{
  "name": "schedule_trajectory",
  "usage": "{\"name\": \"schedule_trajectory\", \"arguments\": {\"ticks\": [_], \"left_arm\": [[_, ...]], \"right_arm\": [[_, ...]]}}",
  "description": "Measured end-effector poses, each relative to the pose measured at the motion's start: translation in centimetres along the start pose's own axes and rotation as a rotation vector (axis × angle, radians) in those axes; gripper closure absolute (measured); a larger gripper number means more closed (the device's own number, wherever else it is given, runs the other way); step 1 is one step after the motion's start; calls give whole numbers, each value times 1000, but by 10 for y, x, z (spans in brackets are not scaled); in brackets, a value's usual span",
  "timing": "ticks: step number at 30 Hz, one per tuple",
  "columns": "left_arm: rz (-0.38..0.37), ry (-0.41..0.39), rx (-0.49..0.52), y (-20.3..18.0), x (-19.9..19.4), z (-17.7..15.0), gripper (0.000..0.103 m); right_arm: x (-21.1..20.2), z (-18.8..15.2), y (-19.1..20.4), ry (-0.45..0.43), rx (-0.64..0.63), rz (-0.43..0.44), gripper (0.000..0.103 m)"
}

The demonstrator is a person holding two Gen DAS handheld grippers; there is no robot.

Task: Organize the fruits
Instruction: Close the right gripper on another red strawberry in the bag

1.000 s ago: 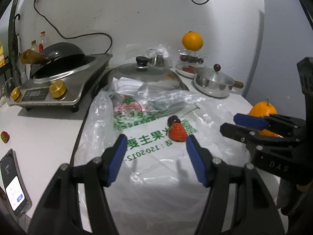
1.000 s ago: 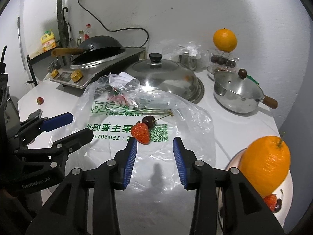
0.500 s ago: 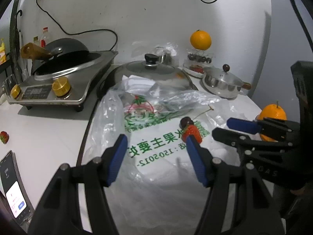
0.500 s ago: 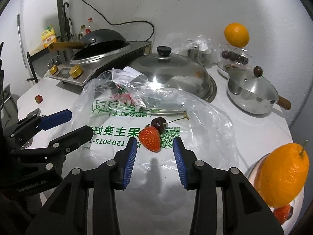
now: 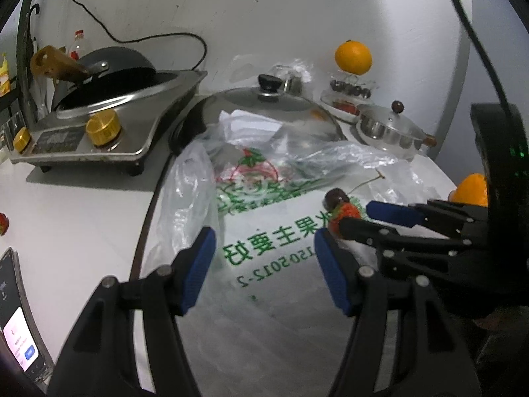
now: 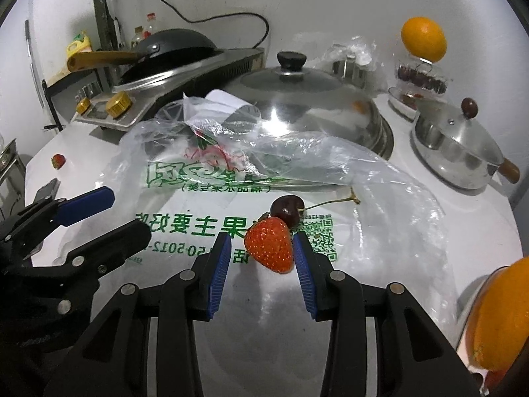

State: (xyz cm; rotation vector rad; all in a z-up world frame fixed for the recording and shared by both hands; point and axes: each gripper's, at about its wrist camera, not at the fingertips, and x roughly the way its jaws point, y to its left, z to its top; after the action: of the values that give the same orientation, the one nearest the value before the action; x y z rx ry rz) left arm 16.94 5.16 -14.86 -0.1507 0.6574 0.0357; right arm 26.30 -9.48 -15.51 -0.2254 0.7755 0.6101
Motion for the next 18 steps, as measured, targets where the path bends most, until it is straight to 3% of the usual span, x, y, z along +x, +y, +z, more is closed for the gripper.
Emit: {"name": "schedule_trajectory", "arguments": {"ticks": [8,18], "left_arm": [[6,13,-7,2,7,-1,39],[21,7,8,-9,0,2,39]], "right_arm": [[20,1,-3,48,16,-1,61],[11,-2,-1,39,-25,16,66]]}}
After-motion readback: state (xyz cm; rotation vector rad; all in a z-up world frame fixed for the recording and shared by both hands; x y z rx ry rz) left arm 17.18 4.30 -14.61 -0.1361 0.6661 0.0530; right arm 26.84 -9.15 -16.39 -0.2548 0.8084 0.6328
